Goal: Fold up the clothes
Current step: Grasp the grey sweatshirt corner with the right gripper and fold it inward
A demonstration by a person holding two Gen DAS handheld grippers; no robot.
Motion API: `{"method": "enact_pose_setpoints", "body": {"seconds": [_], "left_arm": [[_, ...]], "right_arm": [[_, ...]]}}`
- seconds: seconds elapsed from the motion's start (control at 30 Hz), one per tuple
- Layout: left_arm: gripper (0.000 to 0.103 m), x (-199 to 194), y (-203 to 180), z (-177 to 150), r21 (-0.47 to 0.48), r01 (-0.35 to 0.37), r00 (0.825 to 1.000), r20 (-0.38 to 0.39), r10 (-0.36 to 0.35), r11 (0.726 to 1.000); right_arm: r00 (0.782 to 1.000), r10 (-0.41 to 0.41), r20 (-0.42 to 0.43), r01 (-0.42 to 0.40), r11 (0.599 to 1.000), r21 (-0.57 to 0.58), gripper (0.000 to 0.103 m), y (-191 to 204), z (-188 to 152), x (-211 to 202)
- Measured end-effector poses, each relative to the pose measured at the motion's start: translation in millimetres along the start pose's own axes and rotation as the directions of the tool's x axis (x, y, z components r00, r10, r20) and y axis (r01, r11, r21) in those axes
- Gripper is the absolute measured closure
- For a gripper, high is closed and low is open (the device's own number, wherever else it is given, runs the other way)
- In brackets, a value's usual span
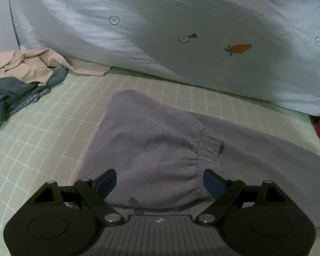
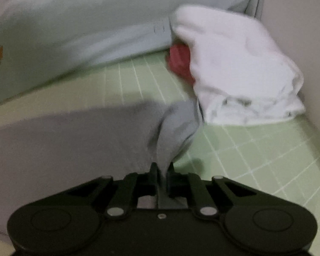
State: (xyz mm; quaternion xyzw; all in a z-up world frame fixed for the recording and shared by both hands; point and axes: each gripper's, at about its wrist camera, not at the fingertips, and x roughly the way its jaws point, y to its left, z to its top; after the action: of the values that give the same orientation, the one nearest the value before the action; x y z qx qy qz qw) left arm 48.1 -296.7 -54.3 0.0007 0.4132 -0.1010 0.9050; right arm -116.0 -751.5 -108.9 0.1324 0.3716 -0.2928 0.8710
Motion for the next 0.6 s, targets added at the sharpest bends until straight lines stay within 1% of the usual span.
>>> {"method": "enact_pose_setpoints", "body": {"seconds": [0.1,0.17,0.27,0.33,0.4,0.47,0.6], "left_arm": [[0.015,-7.8,15.1,1.2,-0.007,0.003,1.000,0.012,-0.003,1.000],[0.015,-10.5,26.7,3.9,-0.011,0.002,1.000,0.020,-0.002,1.000],[0.015,-12.0,43.2,9.5,-0.004,0.003,0.999,0.032,-0.003,1.000],[0.015,-12.4,54.4,13.2,0.003,0.007,0.999,0.040,-0.007,1.000],[0.015,-10.9,64.3,15.5,0.012,0.014,0.999,0.043,-0.014,1.000],[0.015,-6.8,72.6,17.7,0.027,0.017,0.999,0.039,-0.018,0.999],[0.015,2.9,85.4,22.4,0.060,0.036,0.999,0.021,-0.037,0.998]], "right_arm": [[0.997,0.020,0.069,-0.020,1.000,-0.003,0.095,19.4,13.0,-23.0],[0.993,0.046,0.111,-0.043,0.999,-0.022,0.095,39.8,21.3,-37.5],[0.984,0.097,0.152,-0.087,0.994,-0.073,0.095,83.3,28.0,-53.9],[0.977,0.137,0.163,-0.120,0.986,-0.113,0.095,117.0,27.1,-60.7],[0.971,0.182,0.156,-0.160,0.976,-0.145,0.095,154.5,21.8,-63.5],[0.965,0.227,0.130,-0.203,0.964,-0.171,0.095,192.0,11.2,-60.0],[0.972,0.234,-0.004,-0.231,0.957,-0.177,0.092,244.5,-25.1,-30.2]]}}
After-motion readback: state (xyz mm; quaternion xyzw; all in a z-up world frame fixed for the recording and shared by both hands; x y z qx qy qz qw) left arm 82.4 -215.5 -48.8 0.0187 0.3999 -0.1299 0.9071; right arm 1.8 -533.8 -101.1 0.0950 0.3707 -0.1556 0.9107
